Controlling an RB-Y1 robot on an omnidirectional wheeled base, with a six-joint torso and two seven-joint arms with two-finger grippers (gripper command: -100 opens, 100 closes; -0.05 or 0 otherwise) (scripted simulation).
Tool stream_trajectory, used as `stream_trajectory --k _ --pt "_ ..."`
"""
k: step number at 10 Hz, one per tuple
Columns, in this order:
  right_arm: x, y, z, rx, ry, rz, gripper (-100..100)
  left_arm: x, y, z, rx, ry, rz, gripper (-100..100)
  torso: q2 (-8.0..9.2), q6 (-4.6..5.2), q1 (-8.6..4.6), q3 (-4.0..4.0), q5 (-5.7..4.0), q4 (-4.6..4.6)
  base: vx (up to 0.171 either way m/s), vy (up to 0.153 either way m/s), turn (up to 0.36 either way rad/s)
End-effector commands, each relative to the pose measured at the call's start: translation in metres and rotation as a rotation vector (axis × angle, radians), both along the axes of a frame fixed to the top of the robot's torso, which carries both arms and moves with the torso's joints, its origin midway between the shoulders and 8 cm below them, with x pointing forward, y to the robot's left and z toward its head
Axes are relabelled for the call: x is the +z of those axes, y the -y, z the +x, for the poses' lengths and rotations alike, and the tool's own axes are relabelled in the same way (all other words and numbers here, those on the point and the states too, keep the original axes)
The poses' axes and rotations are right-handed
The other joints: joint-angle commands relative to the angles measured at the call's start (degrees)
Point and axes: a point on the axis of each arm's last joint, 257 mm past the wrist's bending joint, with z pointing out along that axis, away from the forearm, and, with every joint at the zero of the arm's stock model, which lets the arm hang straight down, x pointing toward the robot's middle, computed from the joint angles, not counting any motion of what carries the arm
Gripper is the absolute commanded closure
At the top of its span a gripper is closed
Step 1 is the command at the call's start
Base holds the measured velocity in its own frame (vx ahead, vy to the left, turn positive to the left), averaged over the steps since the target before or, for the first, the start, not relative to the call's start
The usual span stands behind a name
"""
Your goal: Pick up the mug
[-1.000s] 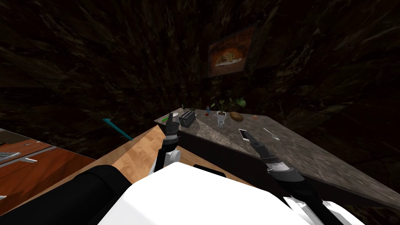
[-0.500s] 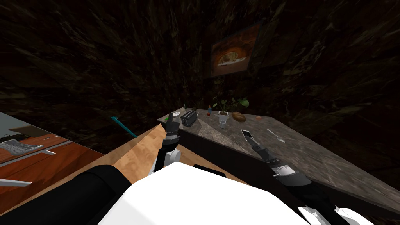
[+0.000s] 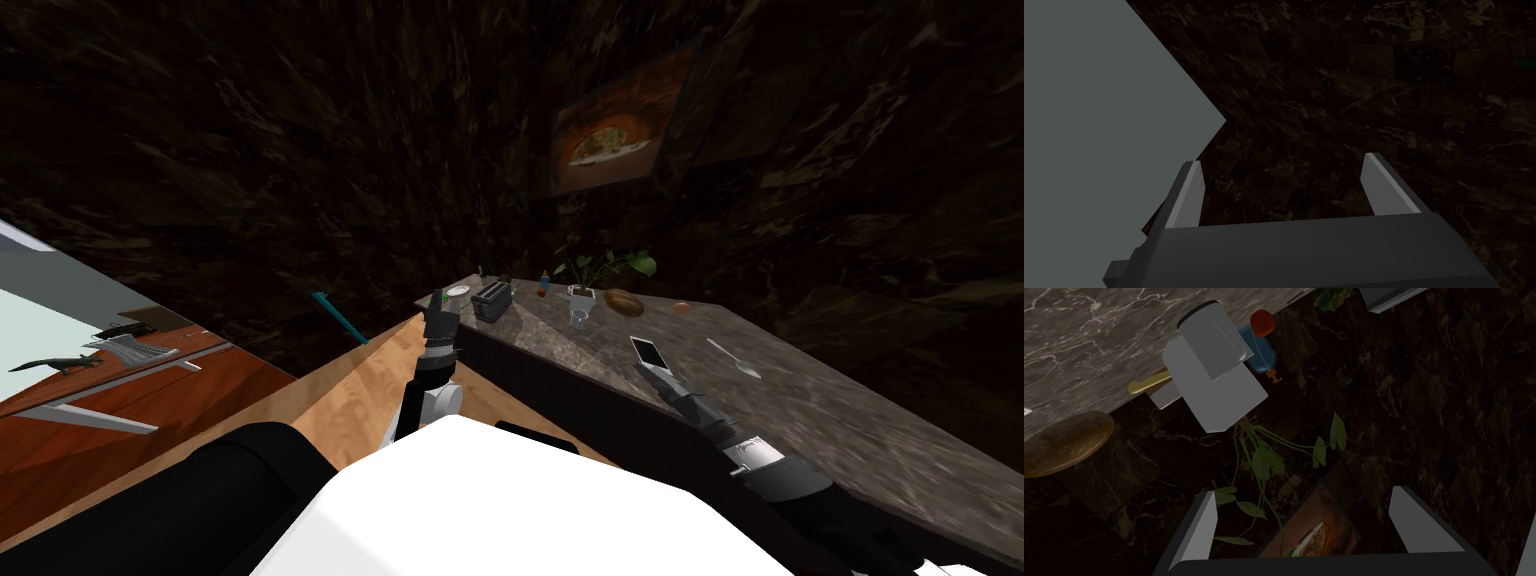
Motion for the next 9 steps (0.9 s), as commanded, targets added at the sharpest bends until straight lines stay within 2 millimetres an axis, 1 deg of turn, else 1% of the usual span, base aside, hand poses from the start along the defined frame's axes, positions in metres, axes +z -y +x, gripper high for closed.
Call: stream_trajectory --k 1,2,3,4,5,6,7,8,9 --pt "-0.016 0.018 -0.003 -0.008 -0.048 -0.07 -100 0.0 0.0 0.0 0.0 0.0 0.0 0 0.0 0.0 0.0 0.0 0.0 0.0 0.001 0.041 0.146" --pt "-0.015 0.018 -0.003 0.004 -0.052 -0.086 -100 0.0 0.0 0.0 0.0 0.0 0.0 0 -0.01 -0.02 0.03 -0.01 0.01 0.0 0.0 0.032 0.083" --pt "-0.029 0.035 -0.008 -0.003 -0.091 -0.146 -100 0.0 0.0 0.0 0.0 0.0 0.0 0 -0.01 0.0 0.03 -0.01 0.0 0.0 0.008 0.044 0.156" --pt "-0.029 0.035 -0.008 0.004 -0.093 -0.155 -100 0.0 0.0 0.0 0.0 0.0 0.0 0 -0.05 -0.03 0.05 -0.03 0.0 -0.01 0.009 0.033 0.084" --pt "-0.041 0.054 -0.013 -0.004 -0.132 -0.216 -100 0.0 0.0 0.0 0.0 0.0 0.0 0 -0.04 0.01 0.03 -0.03 0.0 -0.01 0.008 0.046 0.204" --pt "-0.041 0.054 -0.013 0.003 -0.134 -0.226 -100 0.0 0.0 0.0 0.0 0.0 0.0 0 -0.06 -0.04 0.06 -0.04 0.01 -0.01 0.01 0.037 0.084" --pt "-0.052 0.074 -0.019 -0.002 -0.174 -0.292 -100 0.0 0.0 0.0 0.0 0.0 0.0 0 -0.05 0.01 0.04 -0.03 0.0 -0.01 0.014 0.059 0.155" --pt "-0.052 0.074 -0.018 0.003 -0.175 -0.298 -100 0.0 0.0 0.0 0.0 0.0 0.0 0 -0.07 -0.02 0.1 -0.04 0.01 -0.02 0.016 0.043 0.097" --pt "-0.062 0.094 -0.025 -0.002 -0.213 -0.365 -100 0.0 0.0 0.0 0.0 0.0 0.0 0 -0.07 0.01 0.07 -0.04 0.02 -0.01 0.028 0.046 0.2"
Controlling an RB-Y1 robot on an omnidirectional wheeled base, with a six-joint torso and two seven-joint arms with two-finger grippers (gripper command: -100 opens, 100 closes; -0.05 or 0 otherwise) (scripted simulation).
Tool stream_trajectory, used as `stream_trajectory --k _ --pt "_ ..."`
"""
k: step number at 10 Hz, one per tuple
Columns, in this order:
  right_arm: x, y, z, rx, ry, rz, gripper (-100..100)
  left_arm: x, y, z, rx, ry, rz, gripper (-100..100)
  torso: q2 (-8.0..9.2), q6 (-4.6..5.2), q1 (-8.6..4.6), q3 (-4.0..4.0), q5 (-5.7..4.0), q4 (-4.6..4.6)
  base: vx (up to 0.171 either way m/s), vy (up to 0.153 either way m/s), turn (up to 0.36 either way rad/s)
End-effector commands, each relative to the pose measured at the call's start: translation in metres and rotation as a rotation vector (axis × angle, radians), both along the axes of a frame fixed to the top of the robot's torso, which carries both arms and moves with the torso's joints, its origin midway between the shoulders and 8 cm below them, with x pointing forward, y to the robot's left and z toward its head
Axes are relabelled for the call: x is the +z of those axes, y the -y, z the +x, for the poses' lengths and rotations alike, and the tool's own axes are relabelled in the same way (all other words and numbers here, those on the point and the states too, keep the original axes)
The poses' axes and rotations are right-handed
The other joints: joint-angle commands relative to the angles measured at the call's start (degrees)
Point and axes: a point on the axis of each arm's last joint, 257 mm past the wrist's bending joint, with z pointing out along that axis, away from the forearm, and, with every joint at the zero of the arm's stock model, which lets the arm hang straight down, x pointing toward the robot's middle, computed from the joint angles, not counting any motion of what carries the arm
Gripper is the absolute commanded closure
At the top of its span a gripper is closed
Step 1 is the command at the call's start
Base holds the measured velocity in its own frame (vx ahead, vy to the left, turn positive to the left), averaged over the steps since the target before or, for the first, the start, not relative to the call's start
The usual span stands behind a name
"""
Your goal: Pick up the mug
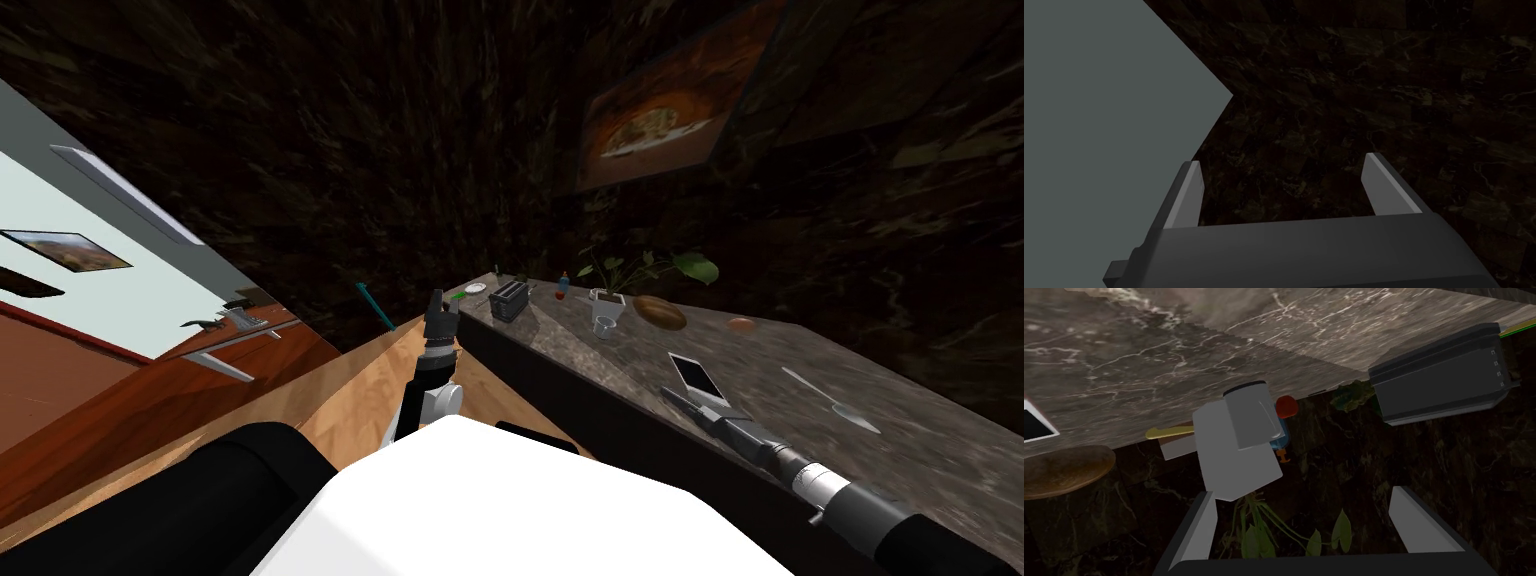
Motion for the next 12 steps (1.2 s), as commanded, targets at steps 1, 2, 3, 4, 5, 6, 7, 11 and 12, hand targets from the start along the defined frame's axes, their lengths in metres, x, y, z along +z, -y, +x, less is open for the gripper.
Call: stream_trajectory --k 1,2,3,4,5,6,7,11,12 --pt "-0.003 0.01 -0.002 0.003 -0.02 -0.041 -100 0.0 0.0 0.0 0.0 0.0 0.0 0 0.0 0.0 0.0 0.0 0.0 0.0 0.025 0.04 0.104" --pt "-0.012 0.031 -0.009 -0.002 -0.057 -0.107 -100 0.0 0.0 0.0 0.0 0.0 0.0 0 0.01 0.04 -0.01 0.0 0.0 0.0 0.032 0.063 0.201" --pt "-0.018 0.049 -0.015 0.003 -0.09 -0.172 -100 0.0 0.0 0.0 0.0 0.0 0.0 0 -0.03 0.0 0.05 -0.02 0.02 -0.01 0.047 0.079 0.319" --pt "-0.018 0.053 -0.015 0.006 -0.096 -0.186 -100 0.0 0.0 0.0 0.0 0.0 0.0 0 -0.09 -0.01 0.12 -0.05 0.03 -0.02 0.03 0.06 0.1" --pt "-0.022 0.07 -0.021 0.011 -0.128 -0.251 -100 0.0 0.0 0.0 0.0 0.0 0.0 0 -0.02 0.06 0.08 -0.02 0.01 -0.01 0.034 0.066 0.151" --pt "-0.023 0.075 -0.022 0.007 -0.133 -0.257 -100 0.0 0.0 0.0 0.0 0.0 0.0 0 -0.03 0.01 0.08 -0.02 0.03 -0.01 0.034 0.046 0.116" --pt "-0.027 0.096 -0.028 0.01 -0.168 -0.327 -100 0.0 0.0 0.0 0.0 0.0 0.0 0 -0.02 0.05 0.03 -0.01 0.0 0.0 0.043 0.055 0.209" --pt "-0.03 0.137 -0.04 0.019 -0.233 -0.461 -100 0.0 0.0 0.0 0.0 0.0 0.0 0 -0.12 0.06 0.18 -0.08 0.05 -0.03 0.054 0.077 0.181" --pt "-0.03 0.156 -0.046 0.025 -0.263 -0.524 -100 0.0 0.0 0.0 0.0 0.0 0.0 0 0.01 0.09 0.01 0.0 0.01 0.0 0.032 0.035 0.192"
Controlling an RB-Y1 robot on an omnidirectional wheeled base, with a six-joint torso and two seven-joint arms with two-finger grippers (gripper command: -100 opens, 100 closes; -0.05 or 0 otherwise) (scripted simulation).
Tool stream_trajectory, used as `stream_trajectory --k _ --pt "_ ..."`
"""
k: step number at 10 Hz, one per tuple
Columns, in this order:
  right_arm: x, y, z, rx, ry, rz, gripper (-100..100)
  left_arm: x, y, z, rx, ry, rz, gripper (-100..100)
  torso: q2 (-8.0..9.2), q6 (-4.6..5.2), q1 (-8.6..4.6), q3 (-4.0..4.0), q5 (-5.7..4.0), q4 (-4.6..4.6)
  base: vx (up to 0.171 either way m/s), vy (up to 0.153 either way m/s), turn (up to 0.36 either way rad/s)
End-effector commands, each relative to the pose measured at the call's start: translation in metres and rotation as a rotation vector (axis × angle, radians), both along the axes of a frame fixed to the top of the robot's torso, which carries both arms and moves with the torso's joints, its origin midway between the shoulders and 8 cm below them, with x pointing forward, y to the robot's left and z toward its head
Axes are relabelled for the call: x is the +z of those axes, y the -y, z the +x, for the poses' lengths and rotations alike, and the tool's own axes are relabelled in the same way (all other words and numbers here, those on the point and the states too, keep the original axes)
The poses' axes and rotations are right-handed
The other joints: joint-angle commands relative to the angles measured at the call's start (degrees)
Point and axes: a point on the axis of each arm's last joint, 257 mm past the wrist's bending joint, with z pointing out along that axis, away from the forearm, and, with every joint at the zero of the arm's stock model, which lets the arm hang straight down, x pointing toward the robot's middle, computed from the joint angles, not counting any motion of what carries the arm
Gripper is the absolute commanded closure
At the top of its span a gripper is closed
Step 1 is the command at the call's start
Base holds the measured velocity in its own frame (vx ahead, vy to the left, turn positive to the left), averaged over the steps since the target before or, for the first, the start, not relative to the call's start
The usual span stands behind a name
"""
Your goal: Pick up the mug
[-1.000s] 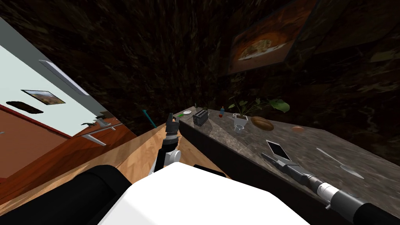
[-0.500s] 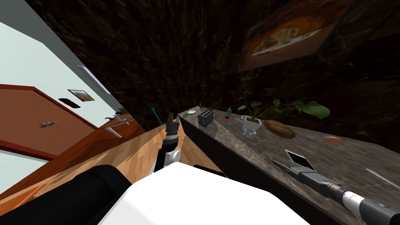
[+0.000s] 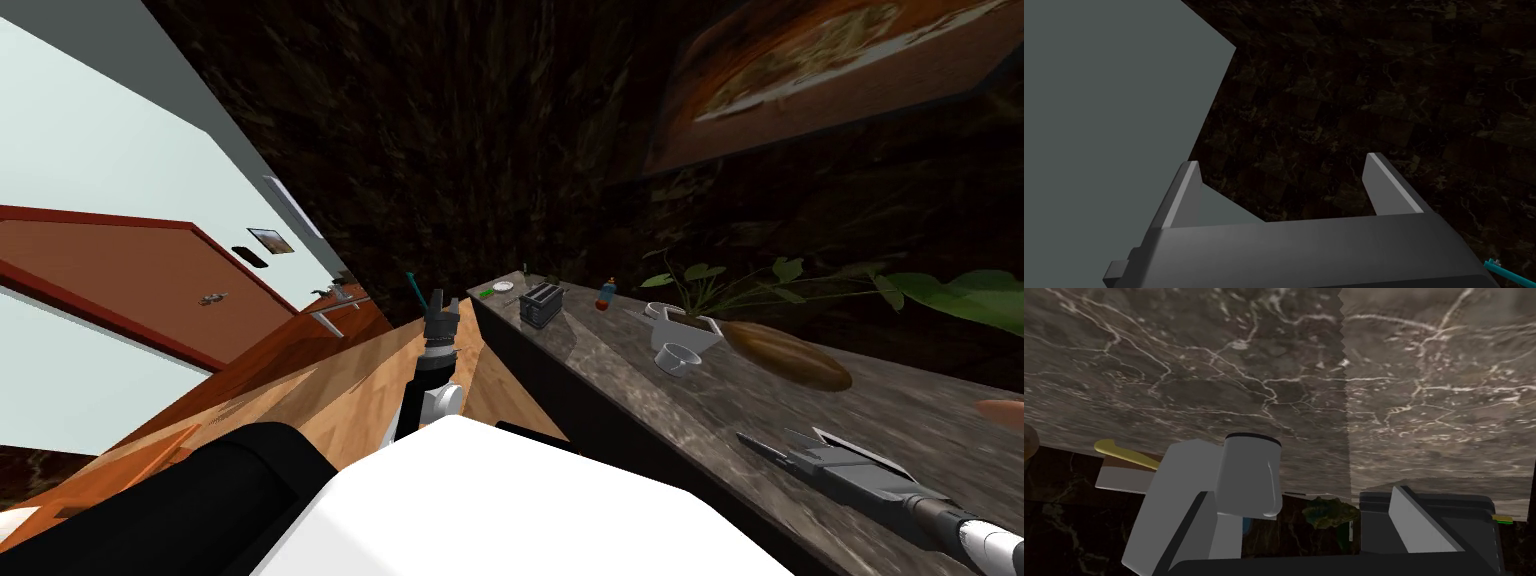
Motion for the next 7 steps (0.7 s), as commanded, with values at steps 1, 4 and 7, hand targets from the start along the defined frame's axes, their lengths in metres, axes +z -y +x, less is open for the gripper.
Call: stream_trajectory --k 1,4,7 --pt "0.002 0.013 -0.001 0.003 -0.014 -0.031 -100 0.0 0.0 0.0 0.0 0.0 0.0 0 0.0 0.0 0.0 0.0 0.0 0.0 0.031 0.028 0.098" --pt "0.007 0.061 -0.015 0.027 -0.097 -0.193 -100 0.0 0.0 0.0 0.0 0.0 0.0 0 -0.14 -0.02 0.14 -0.08 0.04 -0.03 0.065 0.069 0.26" --pt "0.015 0.095 -0.024 0.055 -0.161 -0.312 -100 0.0 0.0 0.0 0.0 0.0 0.0 0 -0.23 0.02 0.16 -0.14 0.04 -0.06 0.086 0.068 0.21"
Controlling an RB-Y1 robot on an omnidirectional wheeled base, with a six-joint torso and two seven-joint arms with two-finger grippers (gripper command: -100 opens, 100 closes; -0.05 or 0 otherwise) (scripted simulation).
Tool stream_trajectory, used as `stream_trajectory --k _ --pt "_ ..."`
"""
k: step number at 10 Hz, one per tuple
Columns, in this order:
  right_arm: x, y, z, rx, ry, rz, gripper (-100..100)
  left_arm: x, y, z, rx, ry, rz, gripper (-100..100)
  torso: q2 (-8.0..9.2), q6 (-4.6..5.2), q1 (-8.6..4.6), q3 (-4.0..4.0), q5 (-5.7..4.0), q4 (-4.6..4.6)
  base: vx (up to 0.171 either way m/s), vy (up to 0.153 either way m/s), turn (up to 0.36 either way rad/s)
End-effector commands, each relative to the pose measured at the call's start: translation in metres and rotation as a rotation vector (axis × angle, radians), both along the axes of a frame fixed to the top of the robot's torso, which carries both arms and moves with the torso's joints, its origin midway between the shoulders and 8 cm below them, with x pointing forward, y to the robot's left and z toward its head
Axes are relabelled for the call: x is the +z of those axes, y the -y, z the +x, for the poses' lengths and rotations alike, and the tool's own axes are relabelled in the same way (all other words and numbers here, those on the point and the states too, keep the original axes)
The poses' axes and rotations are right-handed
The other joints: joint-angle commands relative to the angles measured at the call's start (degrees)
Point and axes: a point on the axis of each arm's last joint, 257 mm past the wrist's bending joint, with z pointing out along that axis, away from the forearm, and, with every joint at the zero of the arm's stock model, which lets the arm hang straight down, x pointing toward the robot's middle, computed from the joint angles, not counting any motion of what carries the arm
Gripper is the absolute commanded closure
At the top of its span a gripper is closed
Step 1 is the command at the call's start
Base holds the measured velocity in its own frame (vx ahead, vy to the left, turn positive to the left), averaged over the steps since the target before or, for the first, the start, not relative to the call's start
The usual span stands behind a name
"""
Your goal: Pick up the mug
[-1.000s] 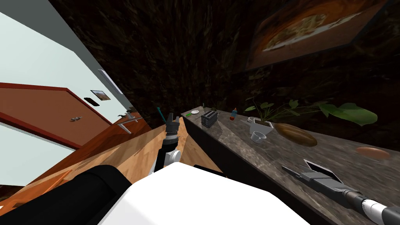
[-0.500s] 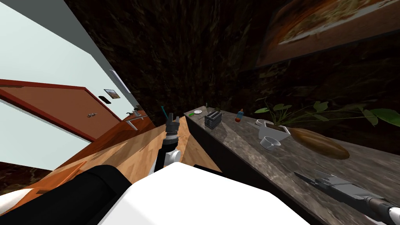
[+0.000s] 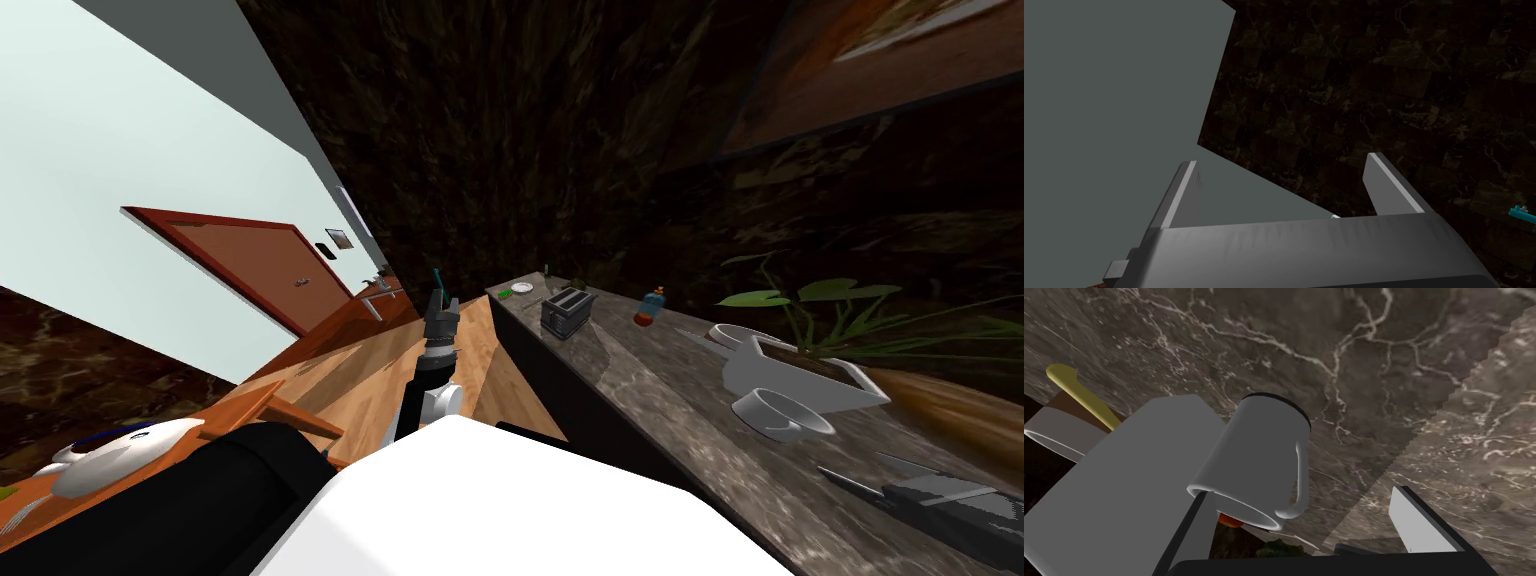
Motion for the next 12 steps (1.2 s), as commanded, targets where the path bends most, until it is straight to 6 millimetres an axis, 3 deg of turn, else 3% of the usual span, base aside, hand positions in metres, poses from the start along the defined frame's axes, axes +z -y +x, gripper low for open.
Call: stream_trajectory --k 1,3,4,5,6,8,9,10,12 --pt "0.004 0.013 -0.002 0.017 -0.032 -0.051 -100 0.0 0.0 0.0 0.0 0.0 0.0 0 0.0 0.0 0.0 0.0 0.0 0.0 0.064 0.059 0.167" --pt "0.007 0.026 -0.006 0.037 -0.068 -0.102 -100 0.0 0.0 0.0 0.0 0.0 0.0 0 0.13 0.02 -0.03 0.07 -0.01 0.03 0.046 0.05 0.133" --pt "0.006 0.022 -0.005 0.03 -0.055 -0.084 -100 0.0 0.0 0.0 0.0 0.0 0.0 0 0.15 0.02 -0.05 0.09 -0.02 0.04 0.022 0.017 0.025" --pt "0.007 0.023 -0.005 0.031 -0.057 -0.088 0 0.0 0.0 0.0 0.0 0.0 0.0 0 0.26 0.07 -0.15 0.15 -0.04 0.06 0.005 0.004 -0.004" --pt "-0.001 0.025 -0.014 0.017 -0.058 -0.086 -100 0.0 0.0 0.0 0.0 0.0 0.0 0 0.34 0.07 -0.21 0.21 -0.06 0.09 0.03 -0.014 0.109" --pt "-0.014 0.026 -0.028 -0.004 -0.06 -0.084 -100 0.0 0.0 0.0 0.0 0.0 0.0 0 0.23 0.05 -0.37 0.14 -0.11 0.06 0.038 -0.028 0.114" --pt "-0.01 0.028 -0.025 0.002 -0.059 -0.084 -100 0.0 0.0 0.0 0.0 0.0 0.0 0 0.32 0.08 -0.35 0.19 -0.12 0.07 0.0 0.0 0.0" --pt "-0.011 0.028 -0.026 0.002 -0.06 -0.084 100 0.0 0.0 0.0 0.0 0.0 0.0 0 0.39 0.08 -0.28 0.23 -0.08 0.1 0.0 0.0 0.0" --pt "-0.011 0.028 -0.026 0.003 -0.06 -0.084 100 0.0 0.0 0.0 0.0 0.0 0.0 0 0.41 0.1 -0.28 0.25 -0.09 0.11 0.0 0.0 0.0"
